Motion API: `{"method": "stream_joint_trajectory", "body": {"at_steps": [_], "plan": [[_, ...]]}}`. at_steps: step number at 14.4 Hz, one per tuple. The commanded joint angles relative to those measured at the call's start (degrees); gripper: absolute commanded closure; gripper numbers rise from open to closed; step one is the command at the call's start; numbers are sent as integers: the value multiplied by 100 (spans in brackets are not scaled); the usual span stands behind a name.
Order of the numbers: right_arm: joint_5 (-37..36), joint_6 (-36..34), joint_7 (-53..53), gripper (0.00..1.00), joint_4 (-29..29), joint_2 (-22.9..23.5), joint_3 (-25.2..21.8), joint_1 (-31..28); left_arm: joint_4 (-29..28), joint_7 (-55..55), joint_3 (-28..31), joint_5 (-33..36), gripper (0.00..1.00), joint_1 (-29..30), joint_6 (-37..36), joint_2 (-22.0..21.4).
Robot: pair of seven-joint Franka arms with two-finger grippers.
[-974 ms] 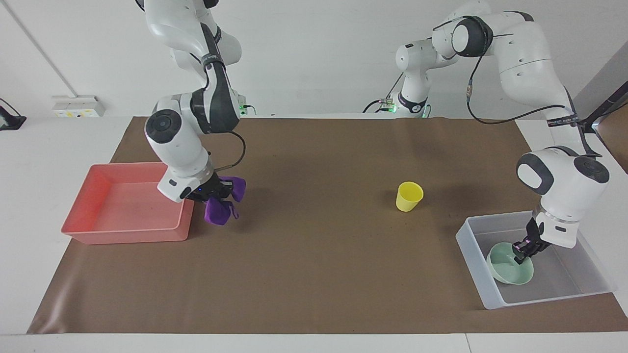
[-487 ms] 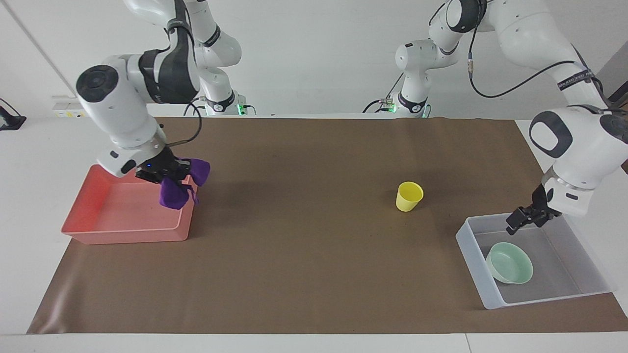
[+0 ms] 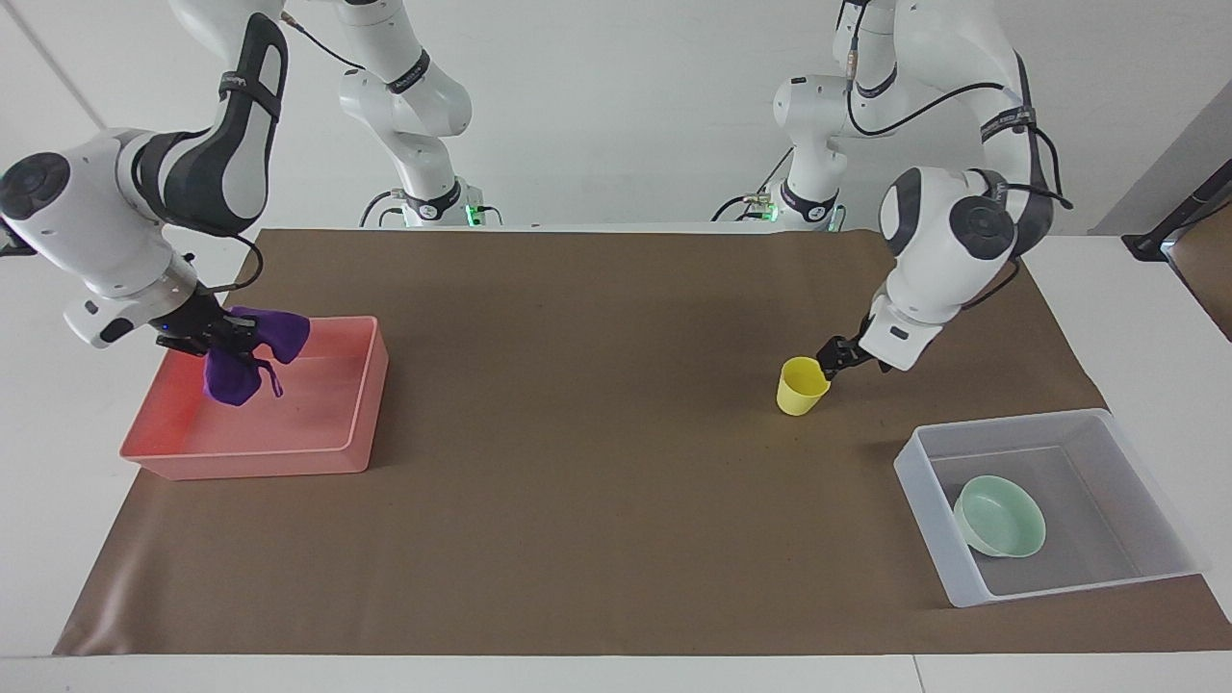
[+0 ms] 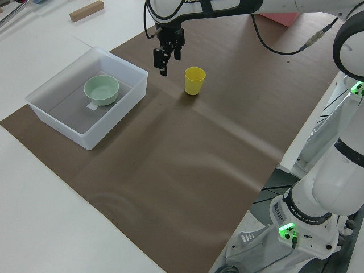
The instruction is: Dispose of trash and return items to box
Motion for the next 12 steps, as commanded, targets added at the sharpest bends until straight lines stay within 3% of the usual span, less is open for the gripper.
{"method": "stream_joint_trajectory", "body": {"at_steps": [1, 3, 4, 5, 6, 7, 9, 12], "plan": [[-36, 657, -19, 90, -683, -215, 69, 23, -733, -50, 95, 15, 0, -66, 464, -454], [-36, 826, -11, 80, -807, -145, 77, 50, -1032, -23, 86, 15, 1, -74, 797, -472], [-36, 817, -2, 56, -799, -144, 95, 58, -1225, -32, 86, 15, 10, -74, 1077, -481], [-27, 800, -11, 43, -755, -127, 104, 58, -1323, -49, 95, 15, 52, -74, 1280, -489], [-18, 765, 15, 34, -729, -118, 130, 58, -1324, -32, 95, 15, 80, -31, 1335, -490], [-10, 739, 42, 26, -659, -118, 156, 67, -1315, -76, 95, 7, 88, -4, 1361, -481], [43, 599, 86, 20, -457, -144, 157, 294, -1262, -85, 95, 7, 100, 5, 1388, -455], [70, -243, 813, 20, 175, -127, 157, 777, -659, -758, 86, -46, 100, 13, 969, -384]]}}
